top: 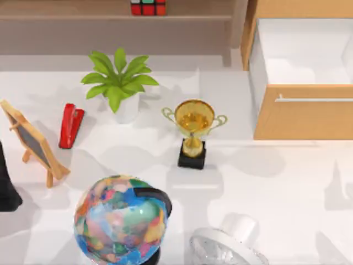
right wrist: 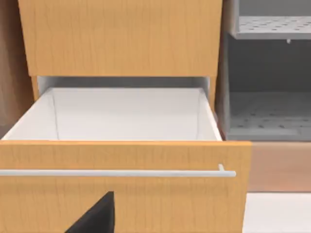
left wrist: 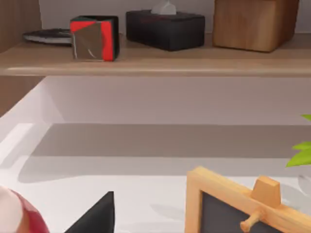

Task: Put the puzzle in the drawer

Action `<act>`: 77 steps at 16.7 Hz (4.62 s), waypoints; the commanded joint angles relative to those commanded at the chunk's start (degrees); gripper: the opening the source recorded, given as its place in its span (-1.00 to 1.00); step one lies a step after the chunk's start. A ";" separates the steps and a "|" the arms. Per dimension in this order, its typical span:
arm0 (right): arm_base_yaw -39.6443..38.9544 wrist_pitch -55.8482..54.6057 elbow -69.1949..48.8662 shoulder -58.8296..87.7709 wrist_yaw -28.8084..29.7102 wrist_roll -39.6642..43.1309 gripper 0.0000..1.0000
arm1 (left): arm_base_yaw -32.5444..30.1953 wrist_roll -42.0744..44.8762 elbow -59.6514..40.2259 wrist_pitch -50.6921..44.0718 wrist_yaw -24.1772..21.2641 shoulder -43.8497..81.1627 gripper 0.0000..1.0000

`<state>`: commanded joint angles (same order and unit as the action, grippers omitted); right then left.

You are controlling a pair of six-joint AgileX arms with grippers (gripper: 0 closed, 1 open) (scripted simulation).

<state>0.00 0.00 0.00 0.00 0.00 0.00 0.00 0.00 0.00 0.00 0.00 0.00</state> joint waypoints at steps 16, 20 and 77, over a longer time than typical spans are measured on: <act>-20.19 -16.95 -43.38 59.01 21.64 -0.30 1.00 | 0.00 0.00 0.00 0.00 0.00 0.00 1.00; -29.00 -23.57 -60.92 86.55 30.28 -0.36 1.00 | 0.00 0.00 0.00 0.00 0.00 0.00 1.00; -42.21 -30.09 -119.36 149.90 44.48 -0.62 -1.00 | 0.00 0.00 0.00 0.00 0.00 0.00 1.00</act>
<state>-42.21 -30.09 -119.36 149.90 44.48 -0.62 0.00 0.00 0.00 0.00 0.00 0.00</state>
